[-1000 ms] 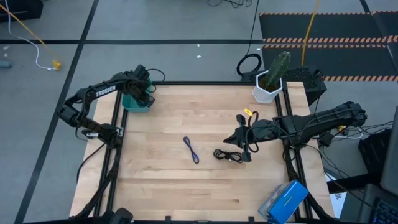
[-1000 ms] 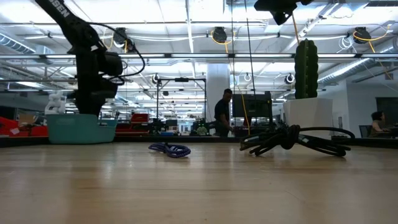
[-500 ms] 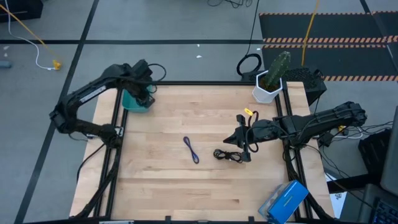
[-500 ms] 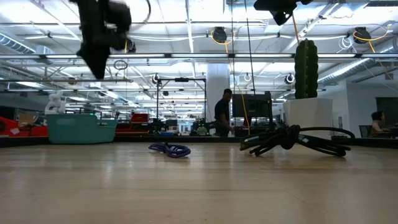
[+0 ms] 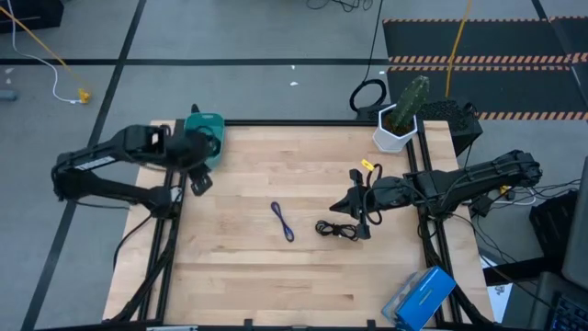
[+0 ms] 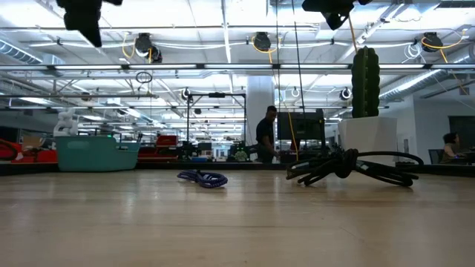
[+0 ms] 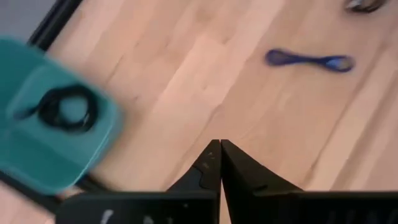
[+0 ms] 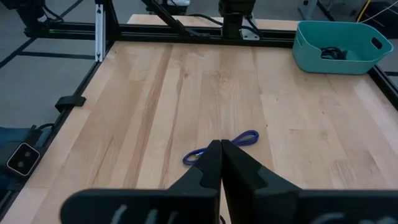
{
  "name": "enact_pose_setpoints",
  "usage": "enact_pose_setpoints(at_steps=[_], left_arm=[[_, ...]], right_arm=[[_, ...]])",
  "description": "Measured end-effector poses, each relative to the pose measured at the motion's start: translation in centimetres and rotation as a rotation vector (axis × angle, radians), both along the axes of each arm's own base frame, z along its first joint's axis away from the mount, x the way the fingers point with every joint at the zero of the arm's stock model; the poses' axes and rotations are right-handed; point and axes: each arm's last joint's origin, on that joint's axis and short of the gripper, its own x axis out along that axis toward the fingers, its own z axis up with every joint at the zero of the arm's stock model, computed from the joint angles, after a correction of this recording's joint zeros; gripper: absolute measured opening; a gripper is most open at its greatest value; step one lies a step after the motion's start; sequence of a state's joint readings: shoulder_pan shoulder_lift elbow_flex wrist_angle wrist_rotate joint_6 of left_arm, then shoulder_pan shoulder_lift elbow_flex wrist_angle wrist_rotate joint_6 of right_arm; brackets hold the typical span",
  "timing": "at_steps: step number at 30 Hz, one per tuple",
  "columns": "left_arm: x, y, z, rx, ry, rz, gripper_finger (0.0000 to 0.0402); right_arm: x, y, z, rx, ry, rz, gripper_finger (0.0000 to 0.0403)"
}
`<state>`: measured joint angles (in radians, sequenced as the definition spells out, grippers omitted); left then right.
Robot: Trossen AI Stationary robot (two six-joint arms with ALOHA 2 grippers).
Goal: Pick and place USB-C Cables
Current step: Put the black USB cable into the blue bin
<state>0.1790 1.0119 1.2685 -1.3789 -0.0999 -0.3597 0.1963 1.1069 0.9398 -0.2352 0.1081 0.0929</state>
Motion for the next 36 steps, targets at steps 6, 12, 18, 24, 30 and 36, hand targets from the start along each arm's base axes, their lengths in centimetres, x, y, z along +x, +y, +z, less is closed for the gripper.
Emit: enact_pose_setpoints(at_steps=[6,12,18,24,30,36], left_arm=[[1.7,-3.0,0.6,0.097,-0.142,-0.144,0.0004],[4.6,-4.9,1.4,0.286,-0.312,-0.238,0.0016],[7.9,-6.3,-0.3,0.392,-0.366,-0.343,0.0013],[9.8,-6.9,-1.8,0.432,-0.359,-0.473,0.0005],[10.0,-6.9,-1.6,0.411,-0.399,-0.473,0.0024],[10.0,-7.2,-1.6,0.387,-0.411,-0.463,0.0016]], right_arm=[[0.1,0.0,0.3,0.027,-0.032,-0.011,0.0000],[0.3,0.1,0.5,0.066,-0.060,-0.051,0.0000],[0.0,0.4,0.2,0.070,-0.027,-0.118,0.0000],[-0.3,0.8,-0.1,0.111,0.010,-0.164,0.0000],[-0.5,1.2,-0.4,0.113,0.032,-0.170,0.0000],[-0.7,1.9,-0.4,0.119,0.034,-0.145,0.0000]])
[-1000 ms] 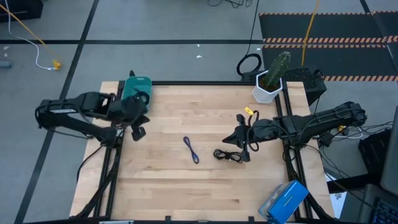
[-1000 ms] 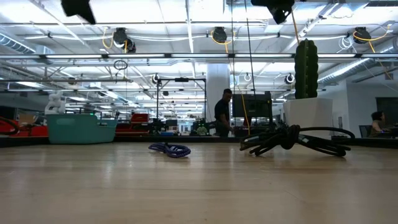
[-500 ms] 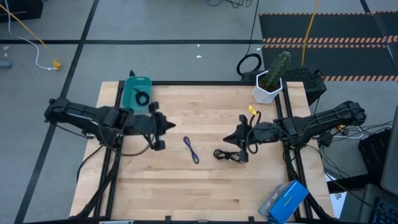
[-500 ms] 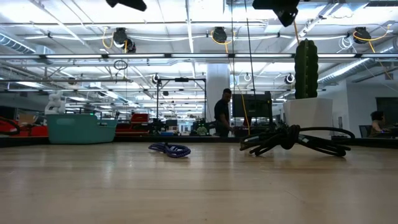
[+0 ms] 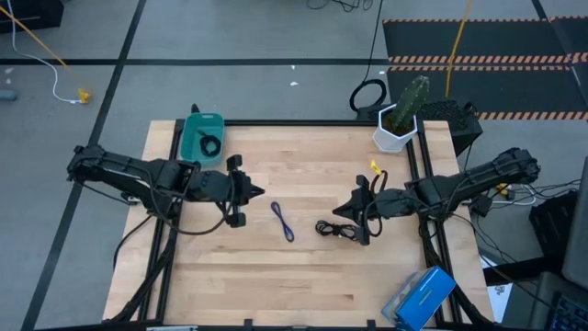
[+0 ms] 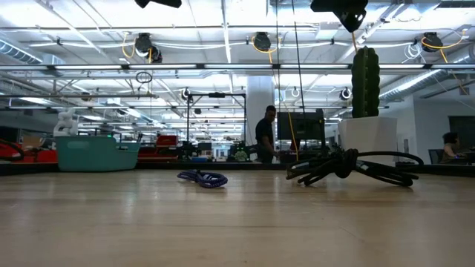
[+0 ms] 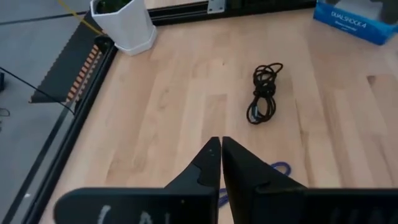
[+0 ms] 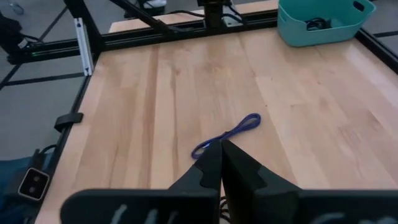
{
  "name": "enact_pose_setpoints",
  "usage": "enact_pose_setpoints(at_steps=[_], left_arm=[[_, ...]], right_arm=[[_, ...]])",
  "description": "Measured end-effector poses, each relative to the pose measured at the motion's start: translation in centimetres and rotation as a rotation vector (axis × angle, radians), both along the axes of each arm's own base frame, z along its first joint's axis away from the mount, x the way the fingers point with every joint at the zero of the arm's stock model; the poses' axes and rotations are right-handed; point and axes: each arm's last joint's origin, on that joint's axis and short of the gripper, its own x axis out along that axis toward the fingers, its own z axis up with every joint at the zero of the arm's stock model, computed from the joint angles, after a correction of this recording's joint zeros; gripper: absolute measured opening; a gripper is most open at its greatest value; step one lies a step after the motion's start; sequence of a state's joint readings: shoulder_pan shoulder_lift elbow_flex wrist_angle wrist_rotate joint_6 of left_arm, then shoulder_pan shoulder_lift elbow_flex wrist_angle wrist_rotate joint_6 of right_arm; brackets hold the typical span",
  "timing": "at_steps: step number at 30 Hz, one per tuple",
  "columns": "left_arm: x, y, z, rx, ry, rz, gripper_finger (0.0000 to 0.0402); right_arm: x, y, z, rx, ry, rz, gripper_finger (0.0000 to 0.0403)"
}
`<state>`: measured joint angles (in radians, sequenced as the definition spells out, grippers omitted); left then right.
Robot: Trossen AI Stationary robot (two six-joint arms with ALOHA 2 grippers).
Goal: Pick and place USB-C Cables
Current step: Put the black USB cable into the blue bin
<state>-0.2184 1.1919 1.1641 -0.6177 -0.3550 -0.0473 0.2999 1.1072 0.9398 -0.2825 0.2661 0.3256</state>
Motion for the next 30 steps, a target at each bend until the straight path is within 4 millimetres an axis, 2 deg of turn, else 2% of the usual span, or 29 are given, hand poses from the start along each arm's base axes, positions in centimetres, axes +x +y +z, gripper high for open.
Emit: enact_pose_setpoints(at_steps=[5,19,25,30], left_arm=[[0.2,0.0,0.3,-0.016,-0.035,0.006,0.0005],[0.2,-0.1,0.4,-0.064,-0.054,0.019,0.0025],[0.2,-0.1,0.4,-0.068,-0.055,0.022,0.0013],[0.2,-0.1,0.4,-0.068,-0.055,0.022,0.0012]], right_arm=[[-0.2,0.4,0.2,0.001,0.008,0.018,0.0000],[-2.8,0.8,5.3,0.045,0.353,-0.049,0.0000],[-2.6,1.2,6.6,0.076,0.502,-0.013,0.0000],[-2.1,1.4,6.5,0.075,0.642,0.040,0.0000]])
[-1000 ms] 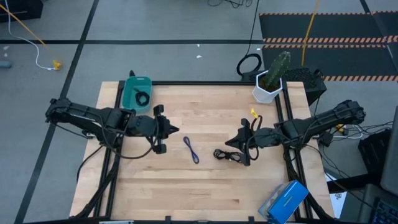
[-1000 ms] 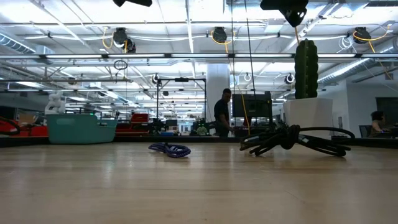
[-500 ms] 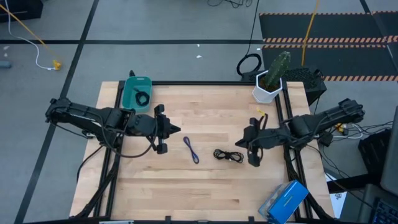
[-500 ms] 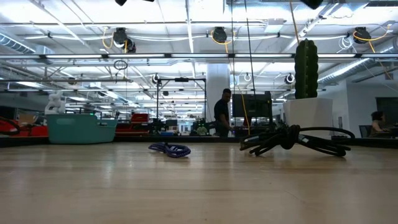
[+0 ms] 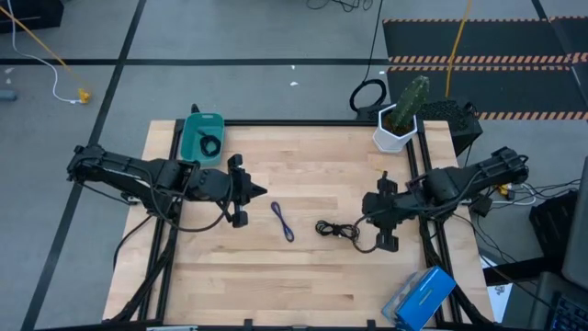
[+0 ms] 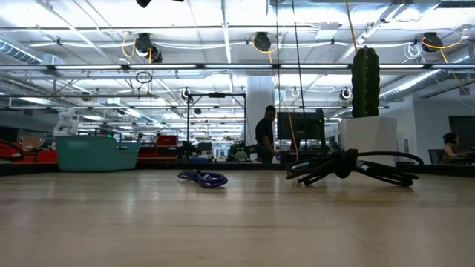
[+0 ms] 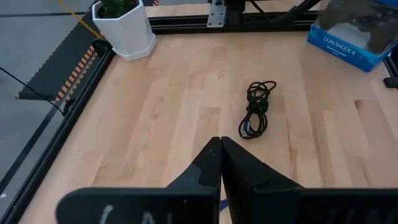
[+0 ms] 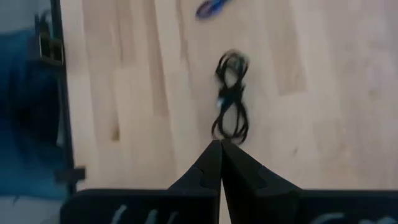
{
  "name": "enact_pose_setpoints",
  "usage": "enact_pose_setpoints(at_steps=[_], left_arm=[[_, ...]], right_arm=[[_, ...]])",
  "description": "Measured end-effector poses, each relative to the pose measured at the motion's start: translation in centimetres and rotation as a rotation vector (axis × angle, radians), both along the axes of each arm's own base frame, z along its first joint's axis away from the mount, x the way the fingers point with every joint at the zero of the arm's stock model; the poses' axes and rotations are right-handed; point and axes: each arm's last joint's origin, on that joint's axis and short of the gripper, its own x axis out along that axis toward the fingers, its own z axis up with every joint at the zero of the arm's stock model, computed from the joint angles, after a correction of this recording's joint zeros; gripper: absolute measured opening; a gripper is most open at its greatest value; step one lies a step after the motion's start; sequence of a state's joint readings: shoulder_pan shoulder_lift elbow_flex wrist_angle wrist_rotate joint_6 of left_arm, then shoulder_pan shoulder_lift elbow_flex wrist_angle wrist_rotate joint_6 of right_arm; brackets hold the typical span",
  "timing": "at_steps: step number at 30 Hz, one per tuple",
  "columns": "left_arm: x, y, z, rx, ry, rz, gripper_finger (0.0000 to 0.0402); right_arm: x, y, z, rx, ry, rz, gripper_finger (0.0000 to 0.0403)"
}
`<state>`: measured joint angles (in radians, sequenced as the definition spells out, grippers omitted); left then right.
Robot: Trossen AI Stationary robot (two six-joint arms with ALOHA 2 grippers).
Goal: Pick and place USB-C Cables
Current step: Put the black USB cable into the blue bin
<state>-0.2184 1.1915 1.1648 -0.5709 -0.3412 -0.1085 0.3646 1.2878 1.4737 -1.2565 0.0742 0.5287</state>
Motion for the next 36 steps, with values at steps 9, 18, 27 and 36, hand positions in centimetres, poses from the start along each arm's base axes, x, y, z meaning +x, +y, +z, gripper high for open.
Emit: enact_pose_setpoints(at_steps=[9,18,27,36], left_arm=[[0.0,0.0,0.0,-0.001,0.000,0.000,0.0015],[0.0,0.0,0.0,-0.004,0.003,0.003,0.0018],[-0.2,-0.5,-0.1,-0.002,0.009,-0.021,0.0013],[-0.1,-0.5,-0.1,-0.002,0.008,-0.020,0.0014]], right_arm=[[1.9,0.5,-2.2,-0.020,0.173,0.013,0.0000],[3.7,1.5,-5.3,-0.101,0.228,0.040,0.0007],[3.7,1.7,-10.3,-0.083,0.252,0.059,0.0105],[3.6,1.7,-16.0,-0.036,0.163,0.098,0.0190]])
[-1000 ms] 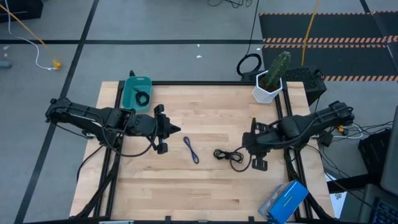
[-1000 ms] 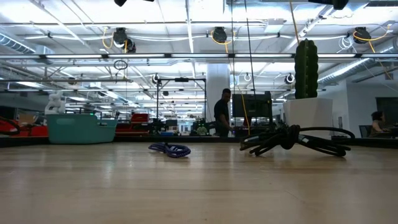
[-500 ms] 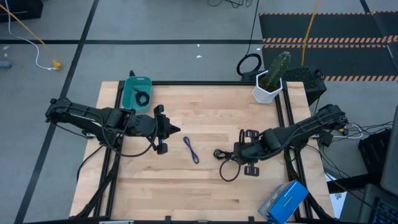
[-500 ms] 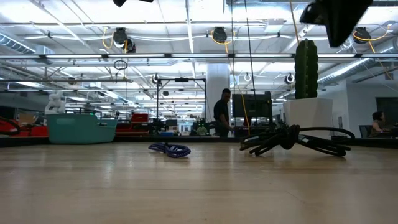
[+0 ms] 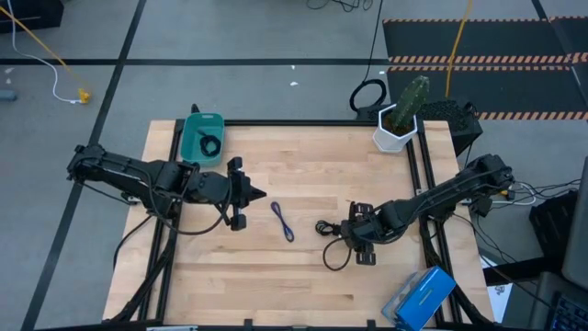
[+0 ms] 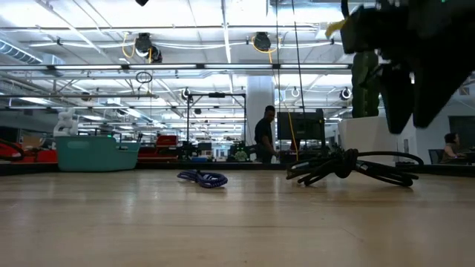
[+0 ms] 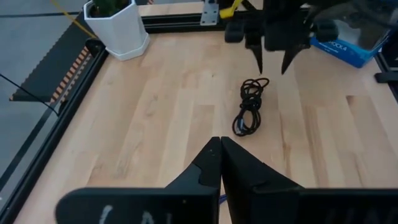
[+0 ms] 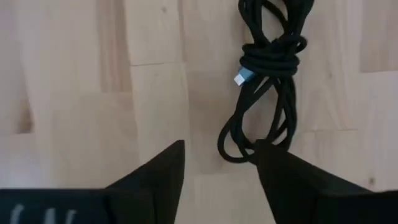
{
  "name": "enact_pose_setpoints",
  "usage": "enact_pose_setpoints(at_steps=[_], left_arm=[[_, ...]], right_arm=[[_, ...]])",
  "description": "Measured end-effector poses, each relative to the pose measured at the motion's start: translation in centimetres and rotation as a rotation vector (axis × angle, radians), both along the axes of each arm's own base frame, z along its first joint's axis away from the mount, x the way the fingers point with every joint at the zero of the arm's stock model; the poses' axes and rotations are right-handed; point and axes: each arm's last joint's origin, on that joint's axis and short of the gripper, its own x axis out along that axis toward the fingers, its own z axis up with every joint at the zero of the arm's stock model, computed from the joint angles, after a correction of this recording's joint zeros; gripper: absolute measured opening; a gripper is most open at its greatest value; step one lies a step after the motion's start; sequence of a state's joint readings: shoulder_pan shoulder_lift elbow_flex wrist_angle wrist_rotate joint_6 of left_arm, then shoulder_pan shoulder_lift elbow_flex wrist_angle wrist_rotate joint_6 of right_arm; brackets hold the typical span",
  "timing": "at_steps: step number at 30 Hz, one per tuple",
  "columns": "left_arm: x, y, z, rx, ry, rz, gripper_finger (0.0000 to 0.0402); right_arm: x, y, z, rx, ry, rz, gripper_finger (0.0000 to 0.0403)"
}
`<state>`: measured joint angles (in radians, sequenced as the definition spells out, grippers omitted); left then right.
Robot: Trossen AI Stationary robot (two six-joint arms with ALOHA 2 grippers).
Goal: Pick and place USB-C Cables
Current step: Put the black USB cable into the blue bin
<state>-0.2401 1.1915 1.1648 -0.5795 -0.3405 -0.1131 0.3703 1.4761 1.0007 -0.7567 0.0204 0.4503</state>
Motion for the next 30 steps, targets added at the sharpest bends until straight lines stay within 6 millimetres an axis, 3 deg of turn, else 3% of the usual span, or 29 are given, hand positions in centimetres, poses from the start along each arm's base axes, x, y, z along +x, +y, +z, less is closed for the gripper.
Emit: enact_pose_setpoints(at_steps=[8,16,30], left_arm=[[0.0,0.0,0.0,0.005,0.000,-0.003,0.0018],[0.0,0.0,0.0,0.005,0.000,-0.003,0.0005],[0.0,0.0,0.1,0.002,-0.009,-0.003,0.0023]], right_arm=[[-0.3,-0.9,-2.5,0.014,-0.031,-0.038,0.0206],[-0.4,-1.5,-3.8,0.024,-0.073,-0.041,0.0204],[-1.2,-1.8,-5.8,0.028,-0.110,-0.019,0.0203]])
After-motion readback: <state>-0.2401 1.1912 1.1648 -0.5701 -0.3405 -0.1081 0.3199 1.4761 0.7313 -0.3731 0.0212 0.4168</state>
